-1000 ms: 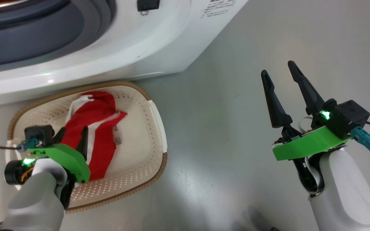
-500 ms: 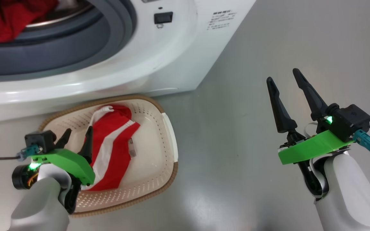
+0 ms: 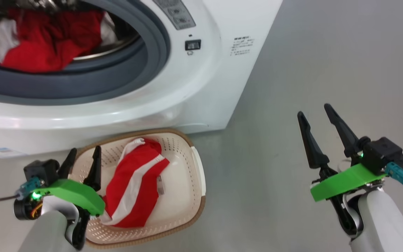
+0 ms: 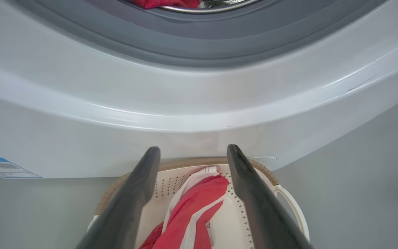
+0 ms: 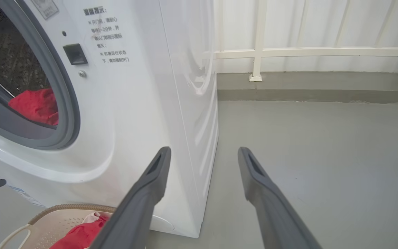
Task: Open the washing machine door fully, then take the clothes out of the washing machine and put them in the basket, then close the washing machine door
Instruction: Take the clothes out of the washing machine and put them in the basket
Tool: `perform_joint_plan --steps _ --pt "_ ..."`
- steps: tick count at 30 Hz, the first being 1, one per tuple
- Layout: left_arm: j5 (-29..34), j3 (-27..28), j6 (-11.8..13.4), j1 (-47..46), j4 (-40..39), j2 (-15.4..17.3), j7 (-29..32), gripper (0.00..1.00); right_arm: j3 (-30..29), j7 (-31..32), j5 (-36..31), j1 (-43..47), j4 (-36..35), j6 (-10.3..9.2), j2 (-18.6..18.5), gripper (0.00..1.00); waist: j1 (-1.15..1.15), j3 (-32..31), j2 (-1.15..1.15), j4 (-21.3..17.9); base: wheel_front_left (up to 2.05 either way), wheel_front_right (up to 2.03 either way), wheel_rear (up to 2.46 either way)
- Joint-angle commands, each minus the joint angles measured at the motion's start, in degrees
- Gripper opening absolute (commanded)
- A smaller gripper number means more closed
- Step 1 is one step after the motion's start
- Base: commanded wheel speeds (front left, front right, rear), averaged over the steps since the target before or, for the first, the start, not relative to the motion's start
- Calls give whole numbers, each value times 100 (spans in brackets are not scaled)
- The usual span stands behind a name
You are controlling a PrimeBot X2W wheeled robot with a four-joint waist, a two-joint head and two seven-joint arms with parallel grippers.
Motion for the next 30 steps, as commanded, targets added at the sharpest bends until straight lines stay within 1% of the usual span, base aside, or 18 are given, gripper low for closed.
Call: perform_joint_plan --steps 1,7,12,13,30 --pt "125 286 -16 169 -219 144 -48 100 113 -68 45 166 -97 9 -28 100 0 -318 0 120 0 0 0" --pt "559 683 -16 585 -839 41 -48 100 89 -68 84 364 -77 9 -77 100 0 -677 0 163 0 0 0" --pt "826 883 -16 897 -1347 -6 -48 100 65 -68 107 534 -68 9 -111 100 0 -927 0 193 0 0 0" --pt "826 883 -16 897 -1347 -6 -48 100 65 -68 107 534 -68 9 -111 100 0 -927 0 193 0 0 0" --pt "1306 1433 -17 2044 -2867 -112 -48 100 8 -68 164 1097 -126 9 -186 100 0 -1571 0 231 0 0 0"
